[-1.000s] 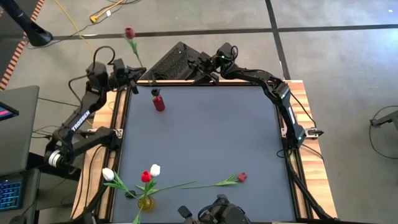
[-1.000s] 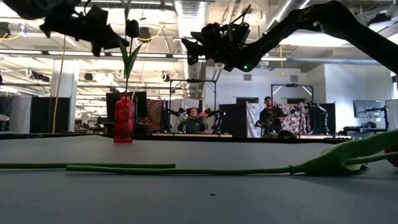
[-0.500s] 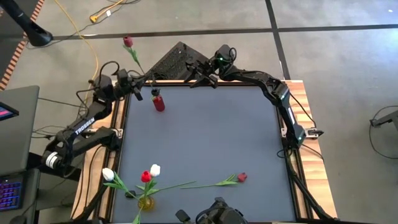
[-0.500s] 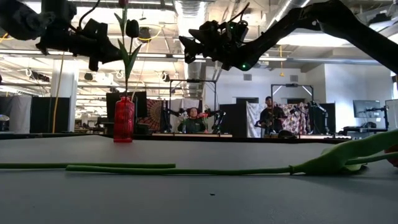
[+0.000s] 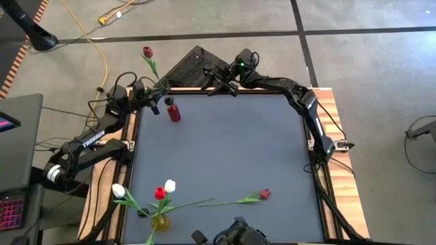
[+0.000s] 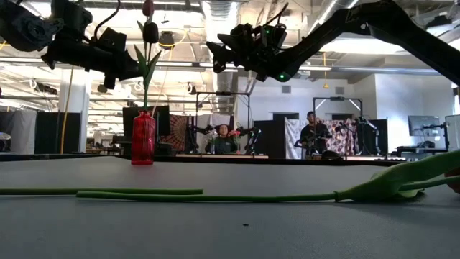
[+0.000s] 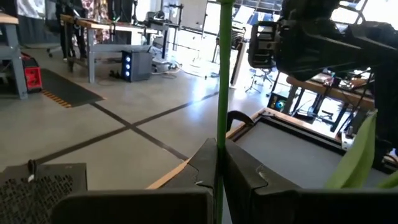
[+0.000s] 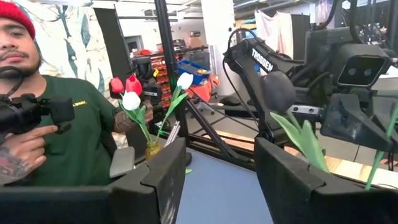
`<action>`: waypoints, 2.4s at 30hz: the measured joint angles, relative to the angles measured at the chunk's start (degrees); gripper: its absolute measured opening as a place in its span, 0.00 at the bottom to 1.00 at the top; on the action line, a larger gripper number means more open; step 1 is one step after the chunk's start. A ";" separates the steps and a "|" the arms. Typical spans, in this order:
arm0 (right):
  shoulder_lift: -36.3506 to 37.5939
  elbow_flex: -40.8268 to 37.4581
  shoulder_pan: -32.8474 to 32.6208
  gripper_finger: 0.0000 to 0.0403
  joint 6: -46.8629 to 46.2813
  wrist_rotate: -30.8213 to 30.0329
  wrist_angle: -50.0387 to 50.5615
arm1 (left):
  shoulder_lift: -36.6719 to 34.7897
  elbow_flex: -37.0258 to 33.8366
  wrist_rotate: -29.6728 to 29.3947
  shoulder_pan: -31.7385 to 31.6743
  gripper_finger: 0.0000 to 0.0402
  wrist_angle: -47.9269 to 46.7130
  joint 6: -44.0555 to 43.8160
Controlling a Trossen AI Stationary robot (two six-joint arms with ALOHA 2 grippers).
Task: Sort flowers into vase by color
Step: Put the top dark red tulip into the red vase
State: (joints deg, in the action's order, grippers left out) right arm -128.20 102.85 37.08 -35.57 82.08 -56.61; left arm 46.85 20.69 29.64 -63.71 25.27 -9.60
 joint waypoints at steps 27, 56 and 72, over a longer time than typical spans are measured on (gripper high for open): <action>5.29 -0.04 0.30 0.53 -10.44 6.67 0.19 | 6.20 0.00 -3.42 5.41 0.00 -6.49 9.61; 13.07 0.02 3.52 0.53 -9.53 7.96 1.18 | 9.10 0.00 -0.33 5.38 0.00 -7.08 10.18; 13.07 0.02 3.52 0.53 -9.55 7.96 2.01 | -2.33 0.00 -3.59 5.38 0.37 -16.69 12.12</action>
State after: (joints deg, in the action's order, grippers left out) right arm -115.13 102.87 40.60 -45.12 90.04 -54.59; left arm 44.52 20.69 26.05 -58.33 8.59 2.52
